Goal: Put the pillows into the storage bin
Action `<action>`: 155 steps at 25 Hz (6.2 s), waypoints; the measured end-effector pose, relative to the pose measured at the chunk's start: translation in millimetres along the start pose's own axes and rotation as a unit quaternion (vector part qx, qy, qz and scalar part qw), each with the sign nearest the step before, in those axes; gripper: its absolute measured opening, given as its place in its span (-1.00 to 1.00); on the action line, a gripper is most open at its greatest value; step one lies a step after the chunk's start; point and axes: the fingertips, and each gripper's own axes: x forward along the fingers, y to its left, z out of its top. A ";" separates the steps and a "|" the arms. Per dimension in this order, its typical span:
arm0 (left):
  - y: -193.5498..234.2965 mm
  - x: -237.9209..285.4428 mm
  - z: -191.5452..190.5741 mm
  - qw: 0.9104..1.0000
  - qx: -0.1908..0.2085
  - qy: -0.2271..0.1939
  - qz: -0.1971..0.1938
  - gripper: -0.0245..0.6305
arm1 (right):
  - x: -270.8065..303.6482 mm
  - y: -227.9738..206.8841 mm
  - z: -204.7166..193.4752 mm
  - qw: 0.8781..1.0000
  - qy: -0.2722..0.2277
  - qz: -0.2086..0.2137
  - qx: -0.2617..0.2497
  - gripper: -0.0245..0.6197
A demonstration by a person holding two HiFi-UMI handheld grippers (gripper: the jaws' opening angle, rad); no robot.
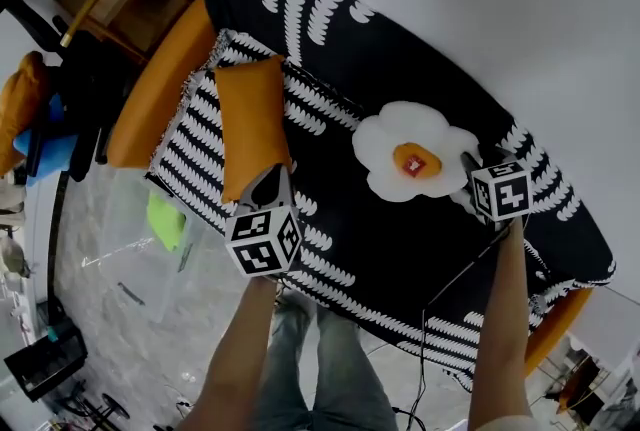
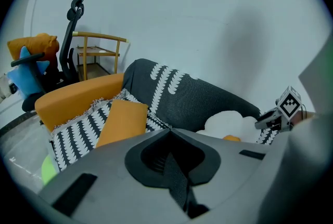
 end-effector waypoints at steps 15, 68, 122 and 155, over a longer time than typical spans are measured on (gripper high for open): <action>19.3 -42.2 11.7 1.000 -0.004 -0.022 0.017 -0.92 | -22.8 18.8 4.7 1.000 0.014 -0.004 -0.022 -0.88; 416.3 -617.0 -71.5 0.901 -0.208 -0.238 0.298 -0.92 | -285.7 711.3 213.6 0.891 -0.189 0.176 -0.373 -0.89; 567.9 -687.9 -341.5 0.766 -0.424 -0.163 0.455 -0.92 | -85.1 1086.4 78.5 0.814 -0.071 0.342 -0.463 -0.20; 357.4 -401.2 -1.4 0.943 -0.218 -0.169 0.187 -0.92 | -146.5 557.9 180.2 0.966 -0.134 0.142 -0.169 -0.21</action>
